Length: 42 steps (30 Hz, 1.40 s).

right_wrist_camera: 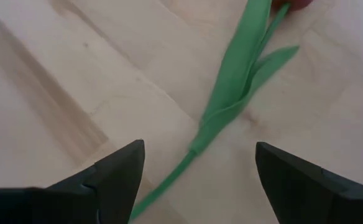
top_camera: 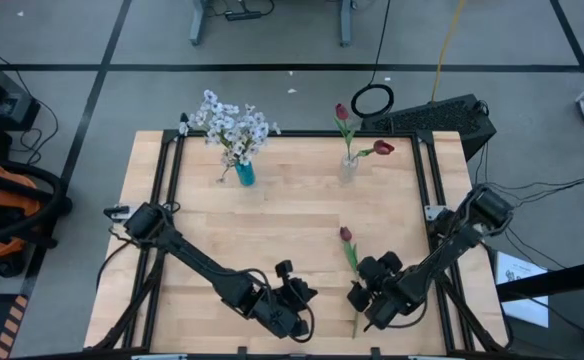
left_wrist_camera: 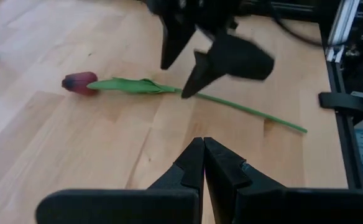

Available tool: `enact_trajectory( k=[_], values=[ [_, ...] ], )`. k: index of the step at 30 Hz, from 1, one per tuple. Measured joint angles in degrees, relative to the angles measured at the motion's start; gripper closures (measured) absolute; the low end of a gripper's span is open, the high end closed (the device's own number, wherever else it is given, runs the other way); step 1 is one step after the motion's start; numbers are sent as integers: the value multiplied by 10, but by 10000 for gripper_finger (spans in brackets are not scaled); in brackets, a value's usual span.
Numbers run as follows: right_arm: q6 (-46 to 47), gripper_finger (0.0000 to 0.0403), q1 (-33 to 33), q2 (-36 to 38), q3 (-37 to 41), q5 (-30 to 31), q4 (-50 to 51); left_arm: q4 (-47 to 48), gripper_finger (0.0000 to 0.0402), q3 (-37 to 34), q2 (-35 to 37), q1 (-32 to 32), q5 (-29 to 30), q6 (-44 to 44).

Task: Sort flowers into vase by color
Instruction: Put the red tulip into the transparent vase

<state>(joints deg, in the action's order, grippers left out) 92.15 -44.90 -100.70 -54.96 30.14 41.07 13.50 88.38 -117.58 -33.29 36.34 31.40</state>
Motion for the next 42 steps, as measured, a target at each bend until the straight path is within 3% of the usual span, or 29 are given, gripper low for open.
enact_trajectory(
  k=[9,34,42],
  values=[
    [4,138,6,-44,-2,8,-19,-13,385,0,0,-1,-3,-2],
    [-46,391,5,-43,-1,14,-35,-15,384,0,0,-1,-3,-2],
    [-82,400,6,-29,1,47,-33,-16,385,0,0,-1,-3,-2]
  ],
)
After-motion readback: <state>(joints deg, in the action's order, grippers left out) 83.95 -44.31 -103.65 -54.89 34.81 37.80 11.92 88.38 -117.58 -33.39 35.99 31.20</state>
